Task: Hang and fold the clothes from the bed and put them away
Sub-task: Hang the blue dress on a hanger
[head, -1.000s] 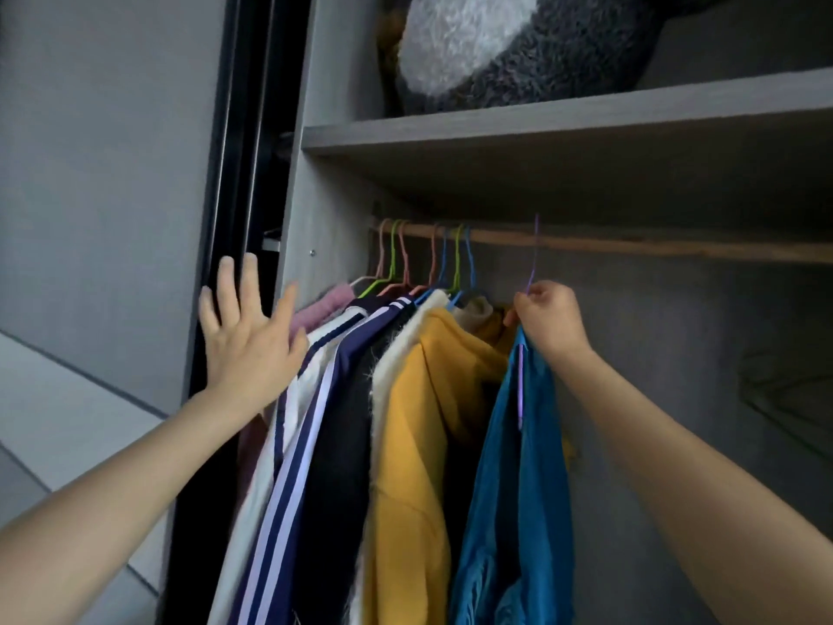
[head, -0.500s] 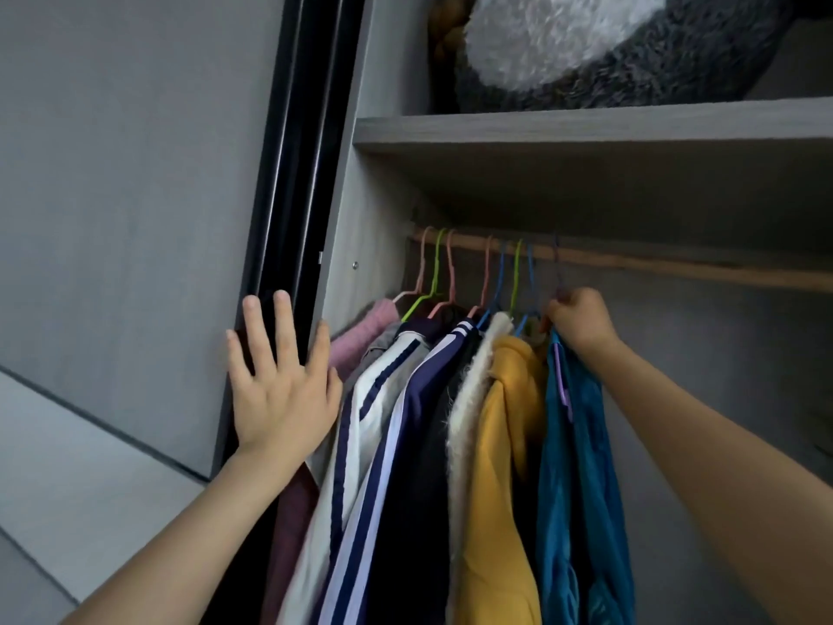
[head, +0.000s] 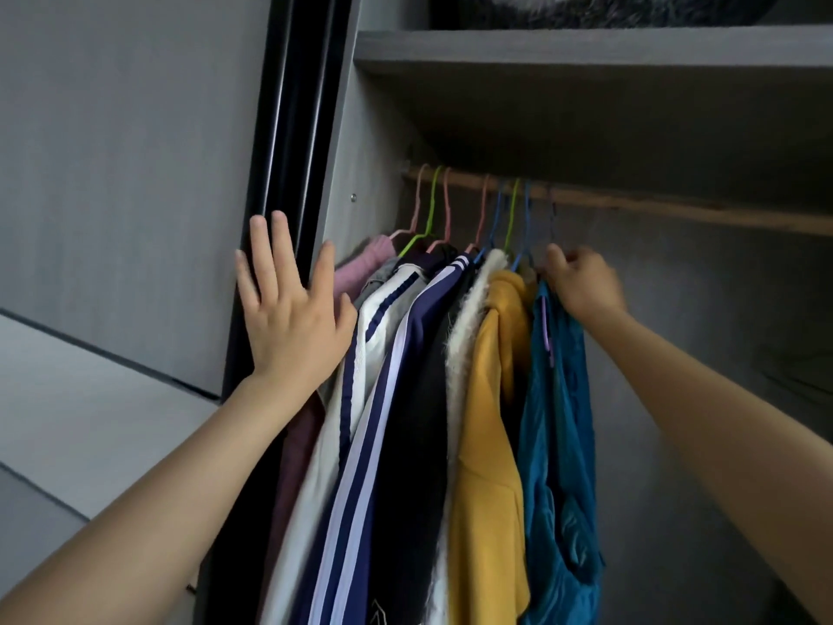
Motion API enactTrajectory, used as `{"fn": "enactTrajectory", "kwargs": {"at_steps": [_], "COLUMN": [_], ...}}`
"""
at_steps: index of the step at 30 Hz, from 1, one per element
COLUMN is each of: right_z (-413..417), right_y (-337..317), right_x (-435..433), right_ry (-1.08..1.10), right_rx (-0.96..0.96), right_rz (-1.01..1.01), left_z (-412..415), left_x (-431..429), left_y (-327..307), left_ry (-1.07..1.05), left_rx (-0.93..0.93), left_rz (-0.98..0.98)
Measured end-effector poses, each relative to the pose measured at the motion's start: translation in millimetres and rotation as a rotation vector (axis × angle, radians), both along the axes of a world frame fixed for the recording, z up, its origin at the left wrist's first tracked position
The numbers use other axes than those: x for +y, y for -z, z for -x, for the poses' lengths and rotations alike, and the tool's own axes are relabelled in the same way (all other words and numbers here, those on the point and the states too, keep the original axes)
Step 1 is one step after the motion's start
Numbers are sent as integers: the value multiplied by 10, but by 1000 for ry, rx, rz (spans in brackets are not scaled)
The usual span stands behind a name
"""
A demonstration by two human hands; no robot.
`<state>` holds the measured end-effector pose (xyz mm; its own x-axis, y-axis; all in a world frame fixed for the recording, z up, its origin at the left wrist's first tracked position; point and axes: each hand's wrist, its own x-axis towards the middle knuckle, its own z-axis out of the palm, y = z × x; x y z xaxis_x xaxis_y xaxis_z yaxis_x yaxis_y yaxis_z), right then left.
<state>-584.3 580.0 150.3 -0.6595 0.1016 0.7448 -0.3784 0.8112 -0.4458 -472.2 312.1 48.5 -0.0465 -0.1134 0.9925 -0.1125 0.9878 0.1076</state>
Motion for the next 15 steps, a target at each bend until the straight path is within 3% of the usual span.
{"fn": "enactTrajectory", "kwargs": {"at_steps": [5,15], "right_z": [-197,-841], "right_y": [19,-8], "right_x": [386,1866], "right_ry": [69,540], "right_rx": [40,53], "right_rz": [-72,-312], "left_z": [-53,199], "left_x": [586,2097], "left_y": [54,217], "left_ry": [191,564], "left_rx": [-1,-118], "left_rz": [133,519]}}
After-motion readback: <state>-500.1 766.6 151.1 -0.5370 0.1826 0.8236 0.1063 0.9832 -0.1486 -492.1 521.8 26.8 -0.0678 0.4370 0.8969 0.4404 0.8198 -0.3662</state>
